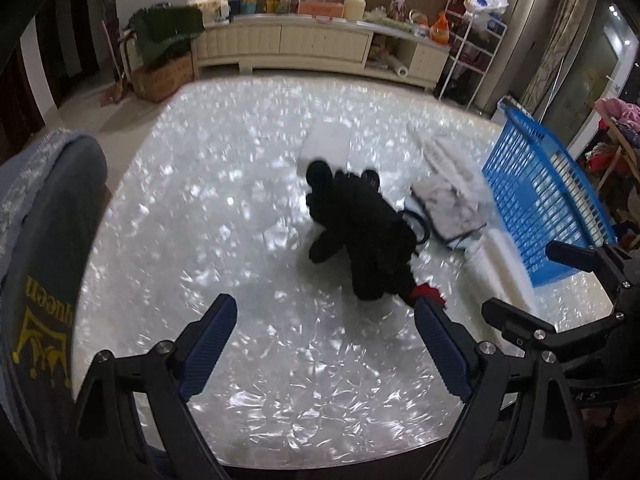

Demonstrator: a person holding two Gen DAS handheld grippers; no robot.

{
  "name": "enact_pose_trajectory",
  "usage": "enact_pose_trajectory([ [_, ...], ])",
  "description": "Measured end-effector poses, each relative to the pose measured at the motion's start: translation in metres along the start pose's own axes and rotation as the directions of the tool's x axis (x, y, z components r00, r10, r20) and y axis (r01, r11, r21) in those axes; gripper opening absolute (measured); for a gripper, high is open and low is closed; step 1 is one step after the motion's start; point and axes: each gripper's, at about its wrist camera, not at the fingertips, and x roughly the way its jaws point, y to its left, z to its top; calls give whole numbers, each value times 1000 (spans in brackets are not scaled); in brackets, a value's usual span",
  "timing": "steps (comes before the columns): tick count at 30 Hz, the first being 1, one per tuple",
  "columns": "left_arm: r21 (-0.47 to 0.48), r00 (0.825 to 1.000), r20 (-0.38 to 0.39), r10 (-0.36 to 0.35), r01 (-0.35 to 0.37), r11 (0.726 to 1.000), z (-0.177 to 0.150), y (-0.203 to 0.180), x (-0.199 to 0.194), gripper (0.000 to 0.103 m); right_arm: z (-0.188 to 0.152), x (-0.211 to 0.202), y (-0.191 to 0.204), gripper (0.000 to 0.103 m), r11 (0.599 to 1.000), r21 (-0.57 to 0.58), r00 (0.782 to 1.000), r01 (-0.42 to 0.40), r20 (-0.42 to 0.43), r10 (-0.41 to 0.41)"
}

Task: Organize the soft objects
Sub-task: 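Reach the right gripper down and grasp the white textured towel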

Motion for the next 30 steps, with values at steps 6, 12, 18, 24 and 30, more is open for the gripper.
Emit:
enact_pose_trajectory([
  [6, 34, 998, -65, 0, 2, 999, -7, -8, 30, 89, -5, 34, -12, 101, 999, 31, 997, 27, -70, -25],
  [12, 76, 995, -94, 15, -8, 997, -9, -17, 52, 89, -11, 67, -29, 88, 997, 52, 988, 52, -149, -44],
  [18, 68, 994, -110, 8, -1, 998, -9, -15, 61, 89, -16, 81, -30, 63, 995, 24, 979, 100, -180, -95],
  [24, 63, 992, -125, 12, -4, 998, -10, -15, 66, 89, -22, 86, -42, 41, 990, 52, 977, 128, -180, -117],
  [30, 57, 994, -108, 9, -3, 998, -9, -14, 58, 89, -33, 80, -52, 17, 991, 53, 979, 120, -174, -109],
])
